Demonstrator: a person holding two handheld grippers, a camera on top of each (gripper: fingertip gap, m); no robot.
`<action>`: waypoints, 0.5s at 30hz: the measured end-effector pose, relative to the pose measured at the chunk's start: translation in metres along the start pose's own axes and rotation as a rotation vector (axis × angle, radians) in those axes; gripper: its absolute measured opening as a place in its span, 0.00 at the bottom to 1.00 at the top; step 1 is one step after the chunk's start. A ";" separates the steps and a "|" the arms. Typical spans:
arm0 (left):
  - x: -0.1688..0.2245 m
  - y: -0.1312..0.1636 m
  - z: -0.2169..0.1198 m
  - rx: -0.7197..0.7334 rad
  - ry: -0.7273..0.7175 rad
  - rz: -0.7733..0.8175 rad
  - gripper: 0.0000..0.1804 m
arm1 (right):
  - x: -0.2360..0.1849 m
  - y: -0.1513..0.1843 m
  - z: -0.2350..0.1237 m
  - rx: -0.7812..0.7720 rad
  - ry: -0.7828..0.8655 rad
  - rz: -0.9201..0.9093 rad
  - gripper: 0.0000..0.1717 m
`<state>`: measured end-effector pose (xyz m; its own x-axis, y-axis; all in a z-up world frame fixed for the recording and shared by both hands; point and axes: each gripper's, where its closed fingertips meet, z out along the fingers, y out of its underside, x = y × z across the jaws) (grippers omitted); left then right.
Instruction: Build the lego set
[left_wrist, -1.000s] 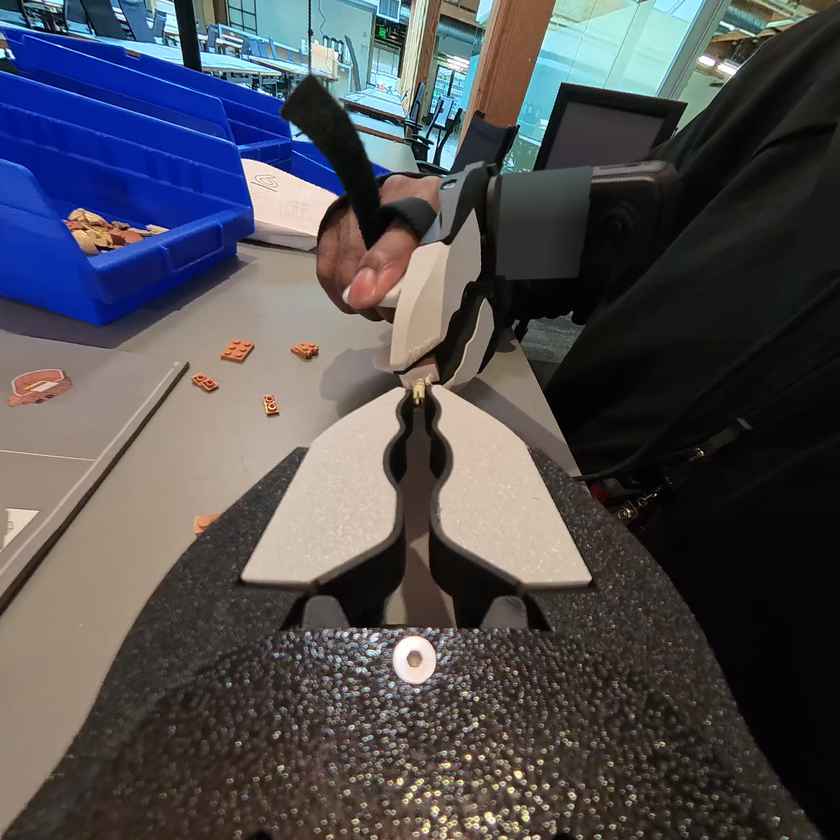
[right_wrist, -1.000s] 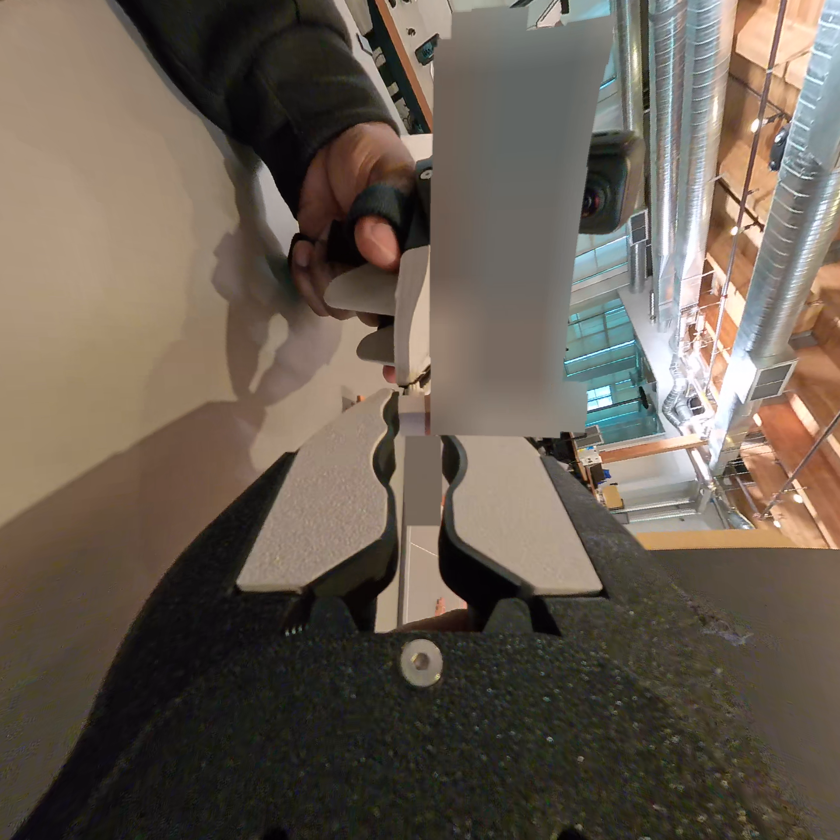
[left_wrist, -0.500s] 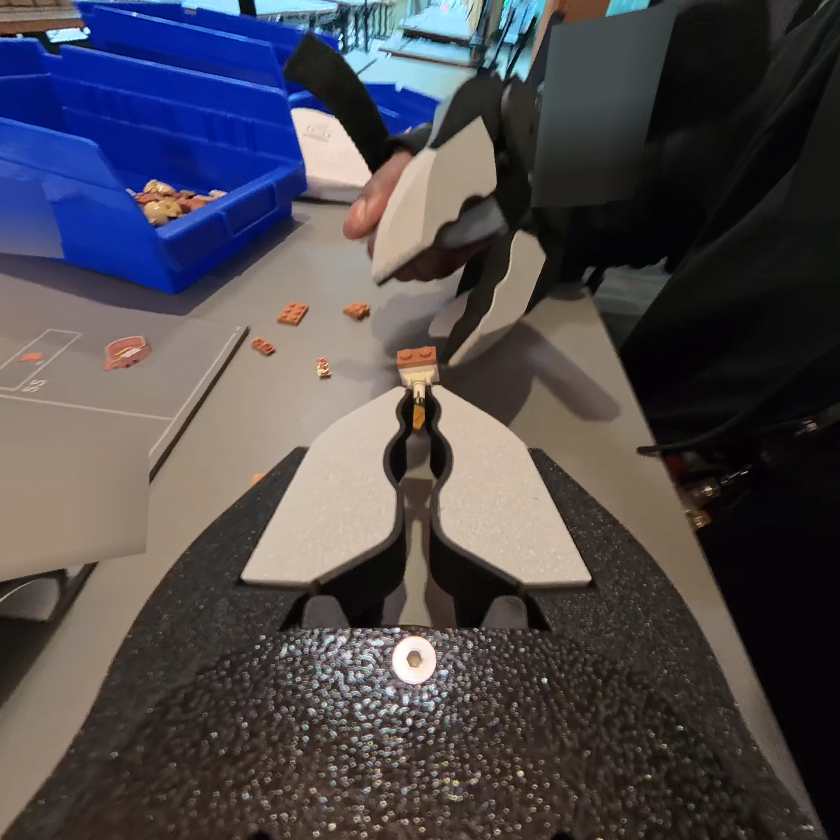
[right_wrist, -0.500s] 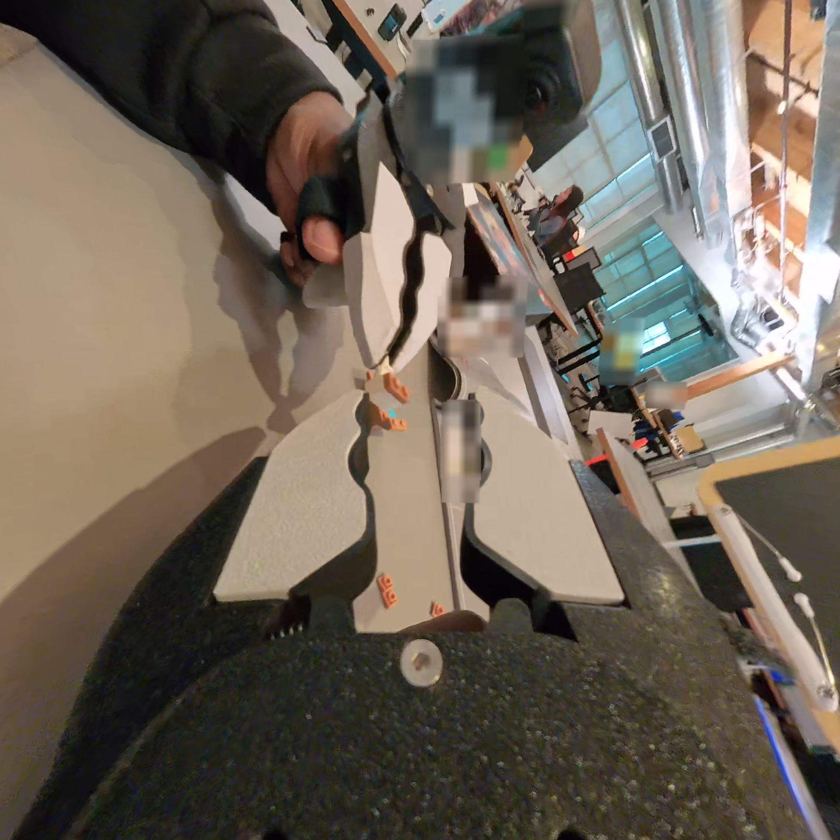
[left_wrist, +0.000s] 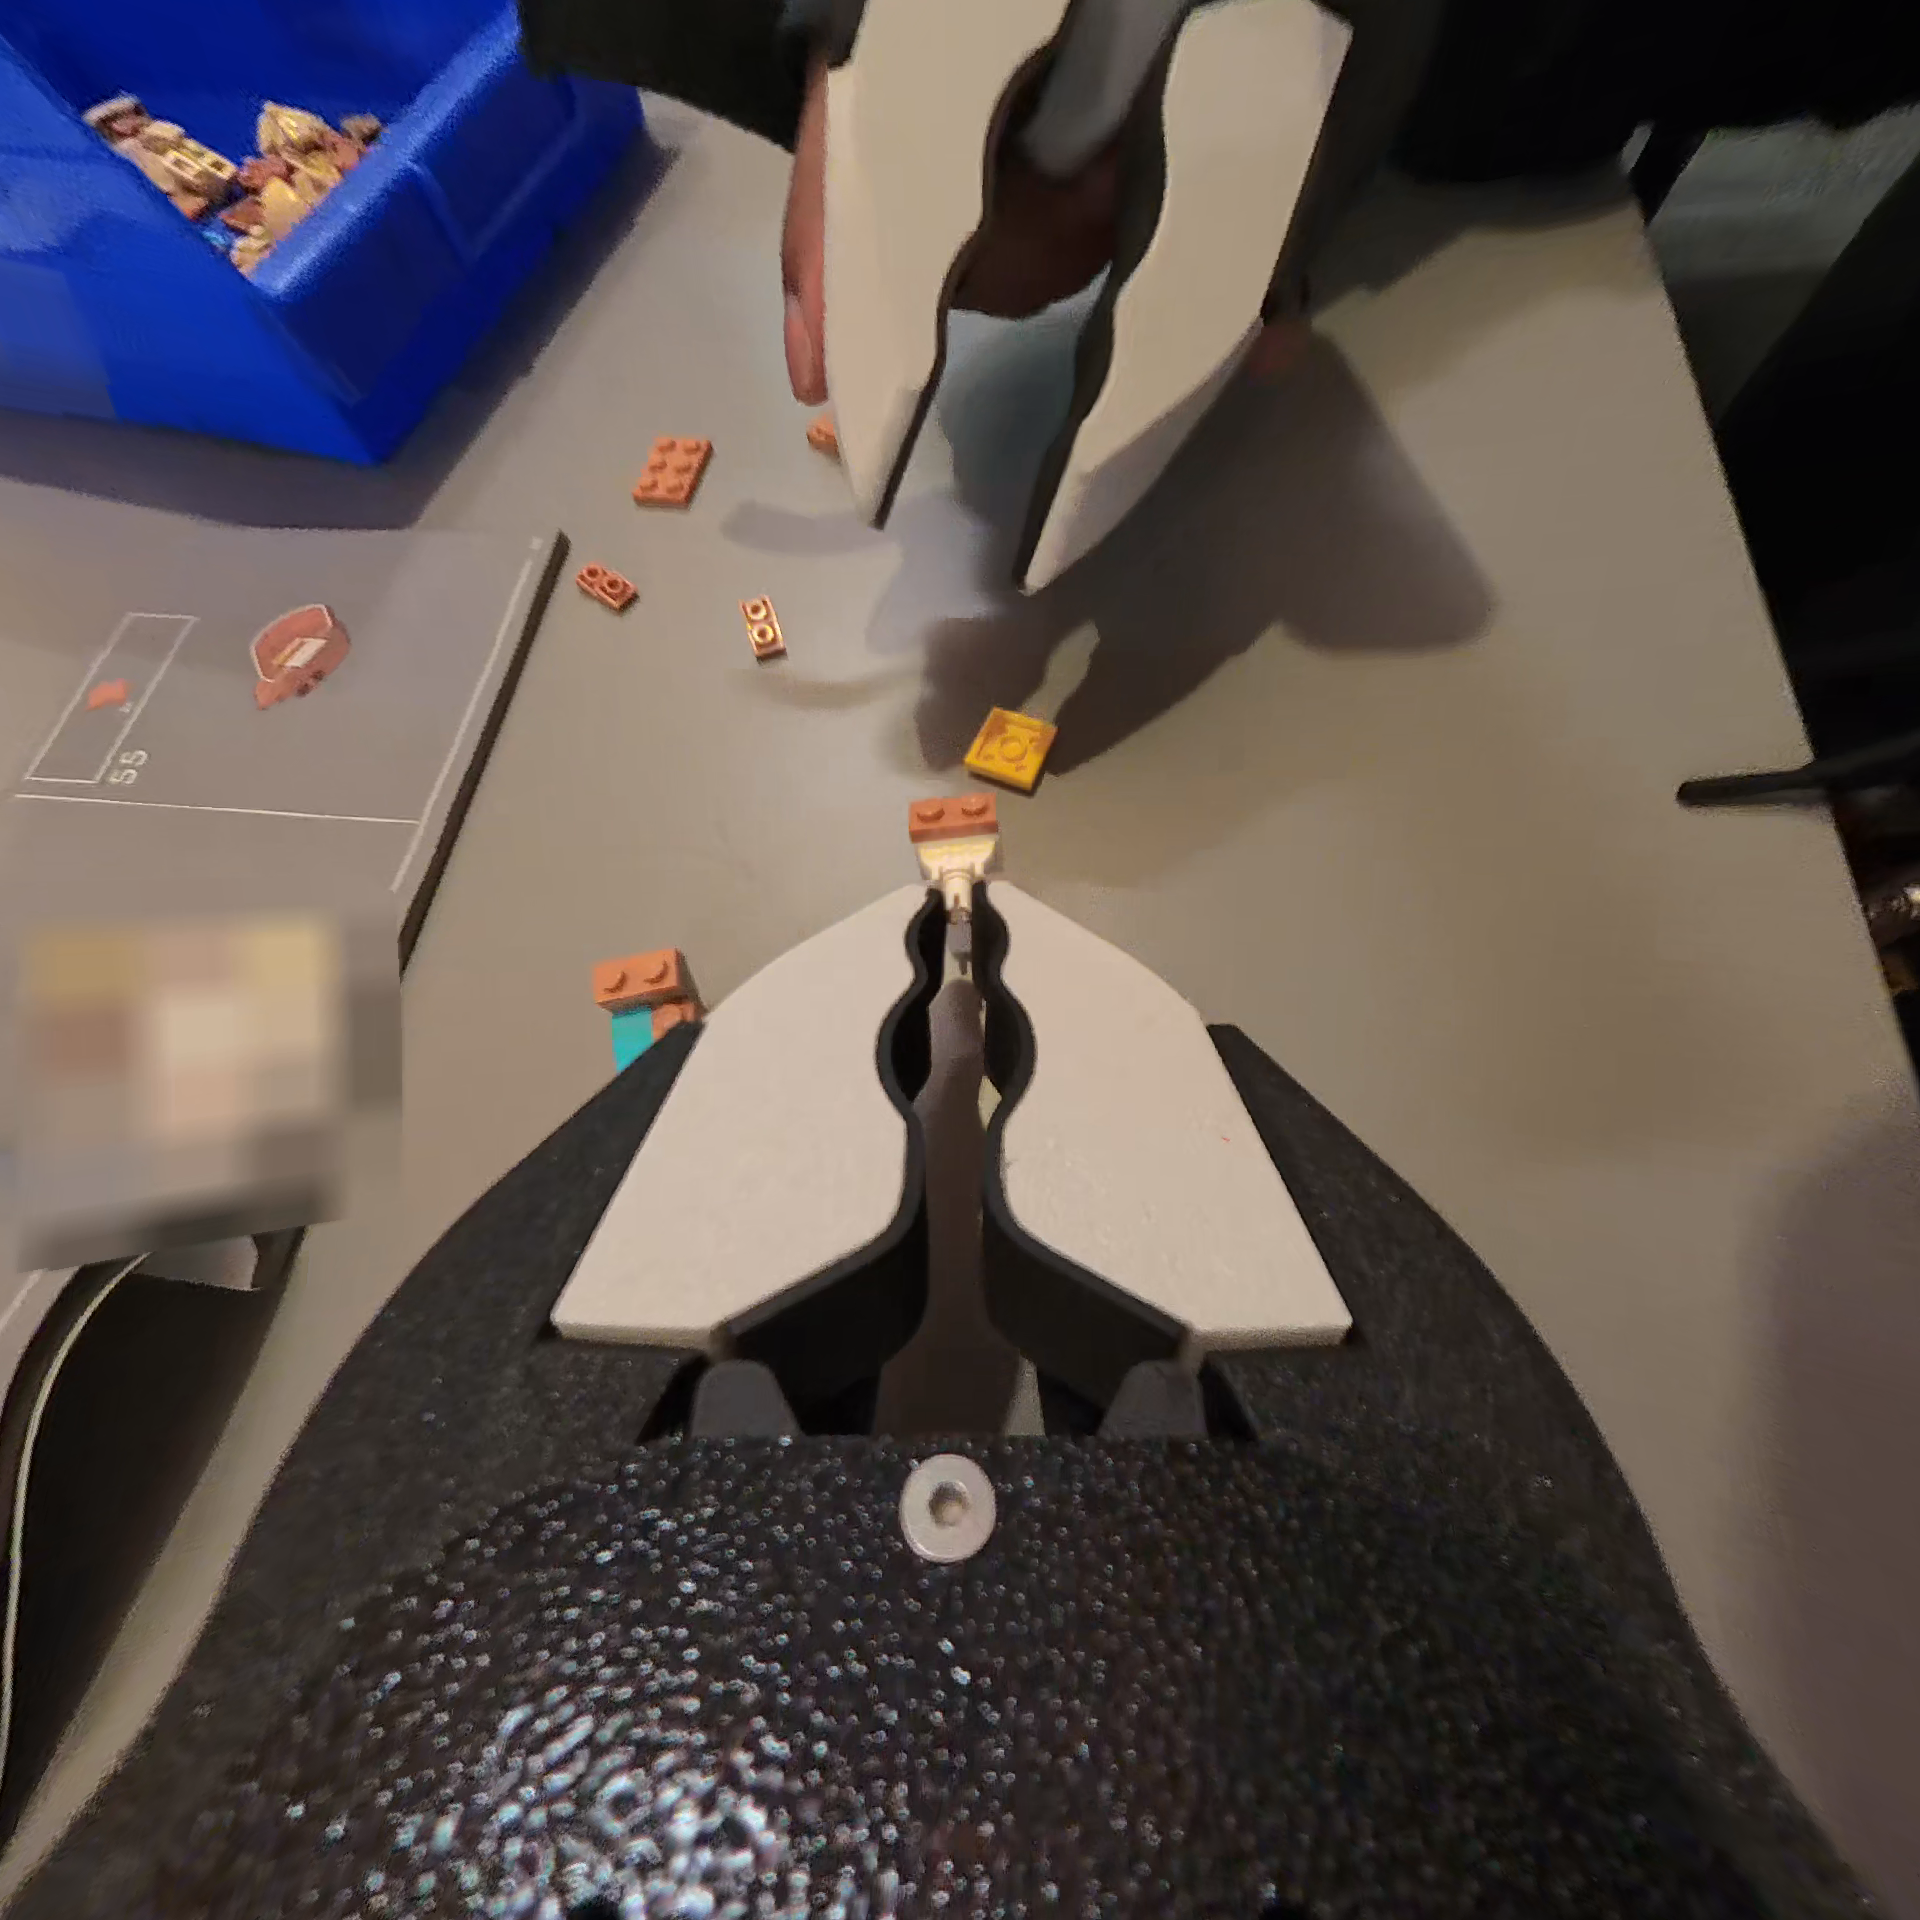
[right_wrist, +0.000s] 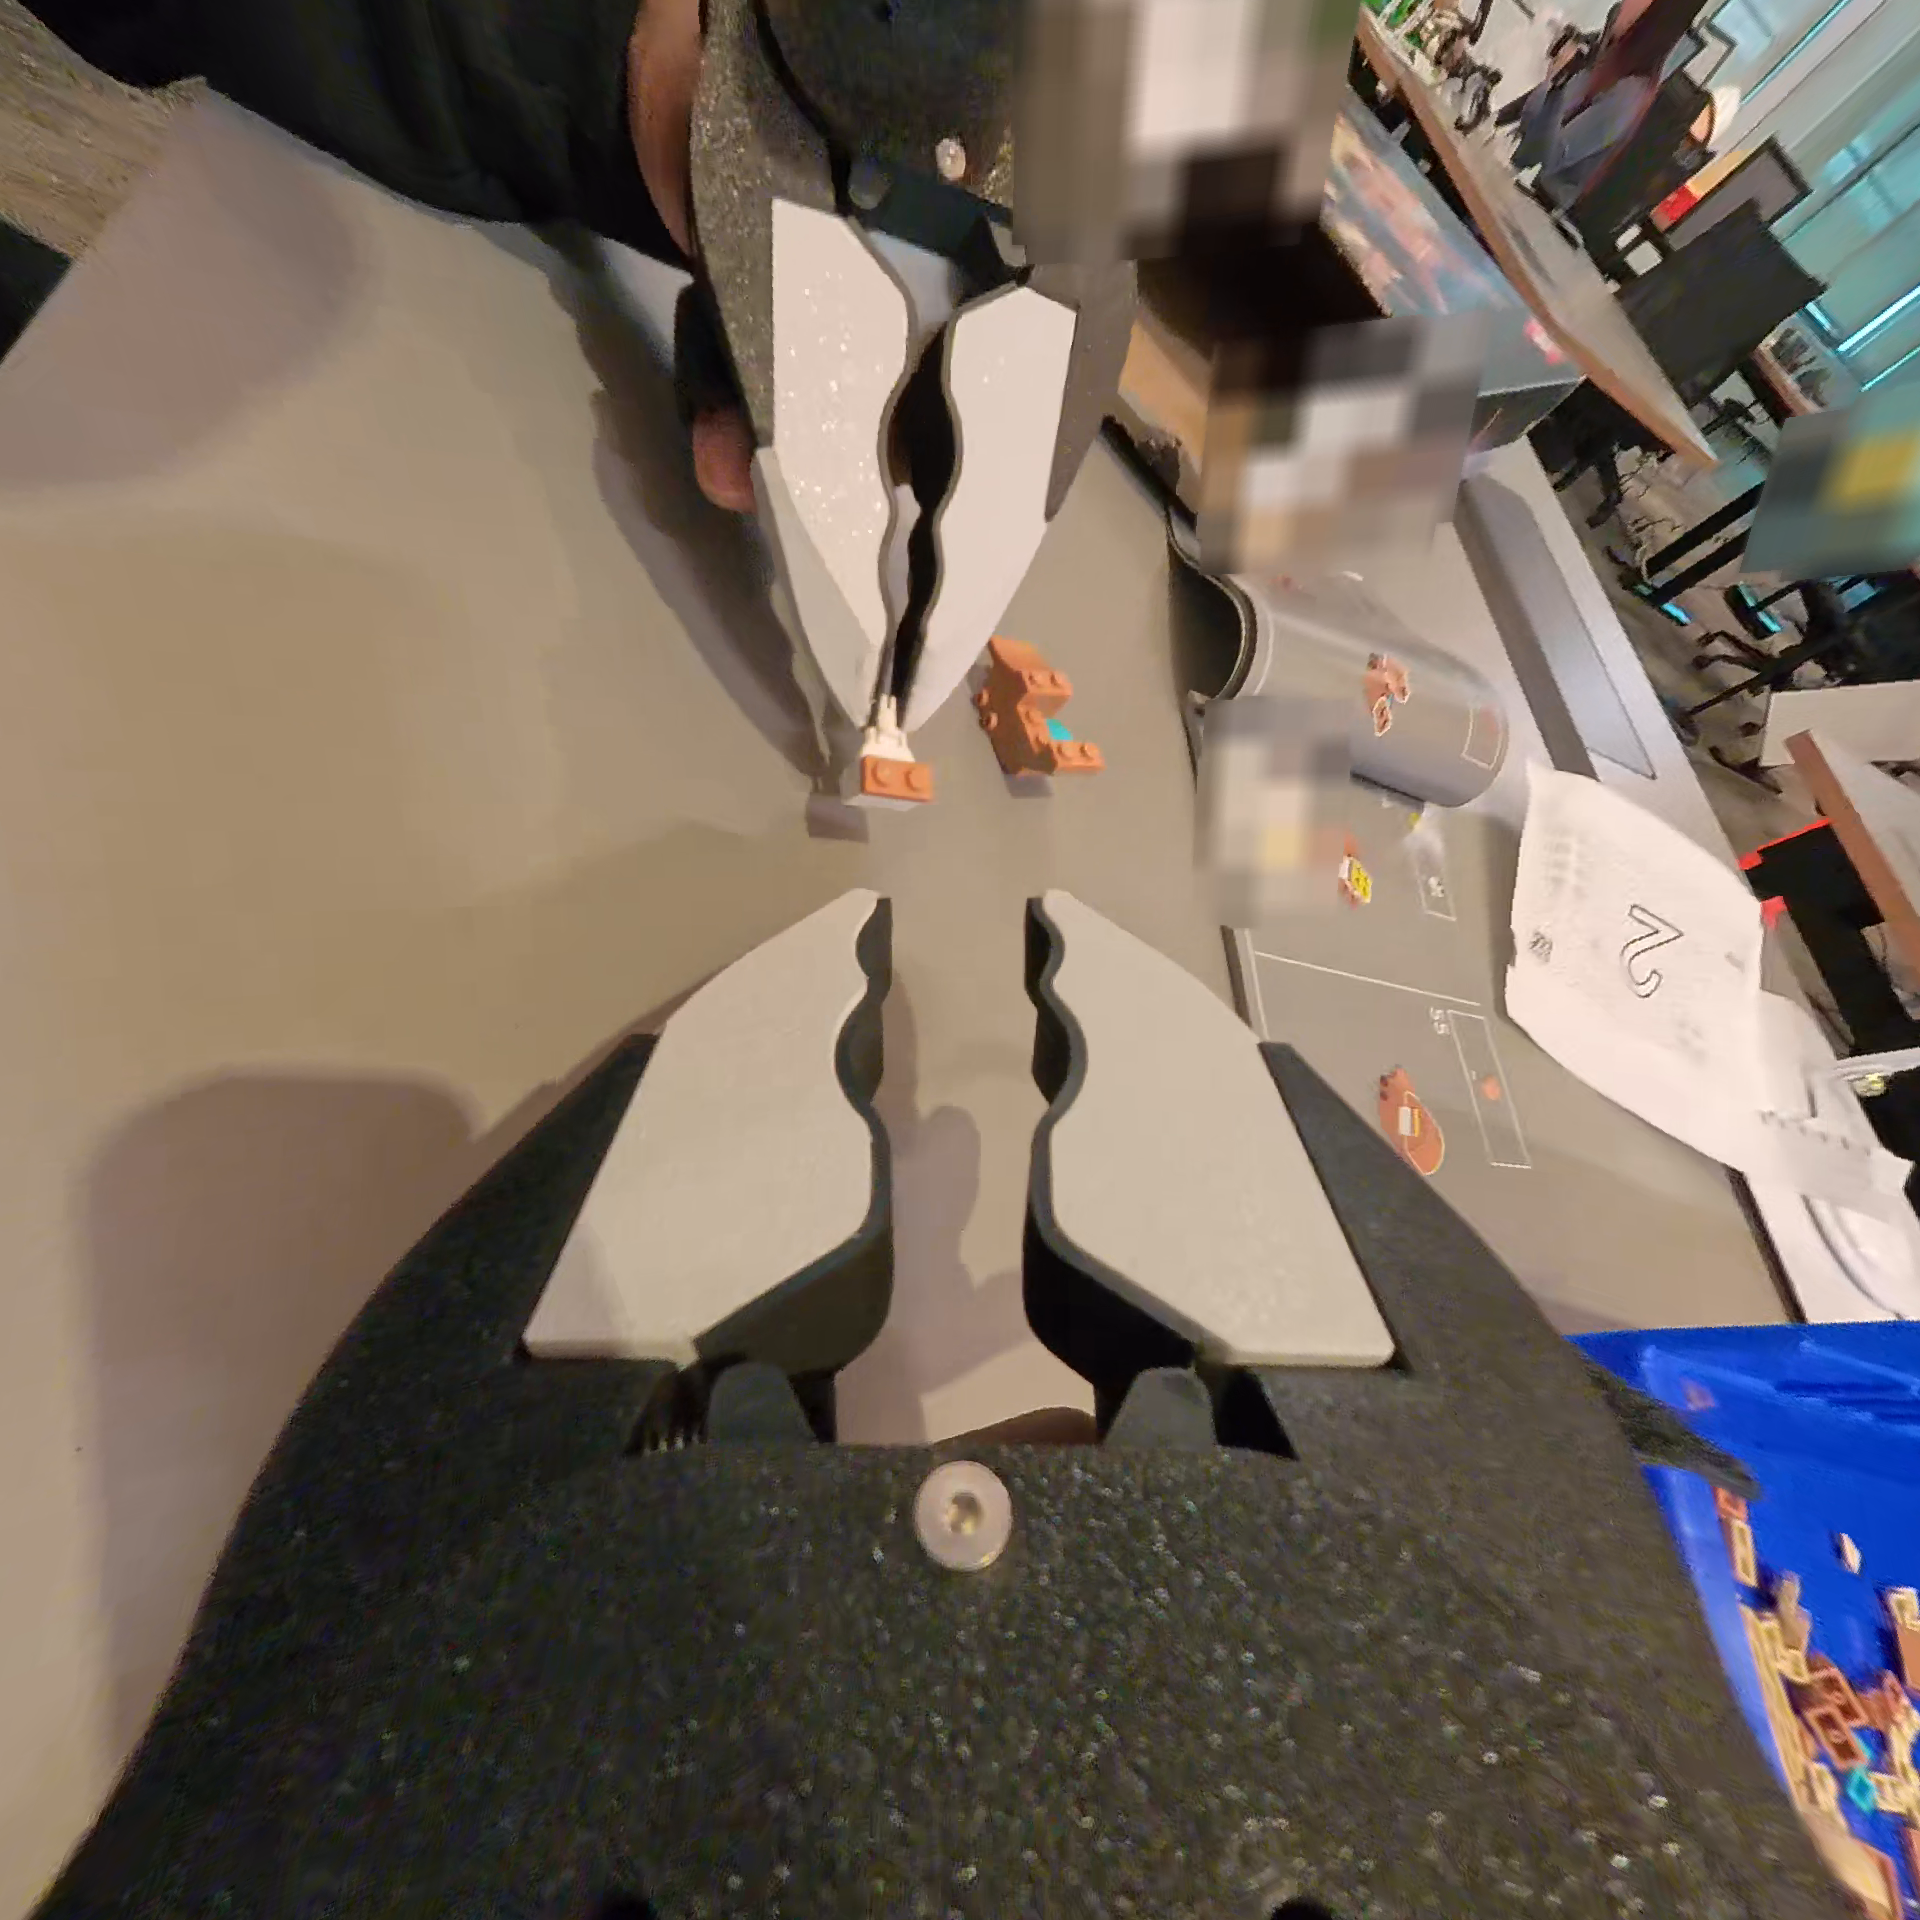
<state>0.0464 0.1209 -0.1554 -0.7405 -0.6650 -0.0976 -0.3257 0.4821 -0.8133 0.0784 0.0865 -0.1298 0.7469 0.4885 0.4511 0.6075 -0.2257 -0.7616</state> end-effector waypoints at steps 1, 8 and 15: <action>0.001 0.001 0.001 -0.011 0.000 0.008 0.02 | -0.001 0.002 0.001 -0.006 -0.004 0.002 0.14; 0.001 0.005 0.003 -0.037 -0.004 0.008 0.02 | -0.007 0.012 0.007 -0.039 -0.030 0.010 0.14; 0.001 0.008 0.006 -0.063 0.001 0.004 0.02 | -0.008 0.021 0.011 -0.061 -0.065 0.067 0.13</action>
<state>0.0465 0.1210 -0.1652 -0.7422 -0.6626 -0.1002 -0.3592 0.5196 -0.7753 0.0823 0.0873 -0.1549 0.7684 0.5240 0.3674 0.5736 -0.3094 -0.7584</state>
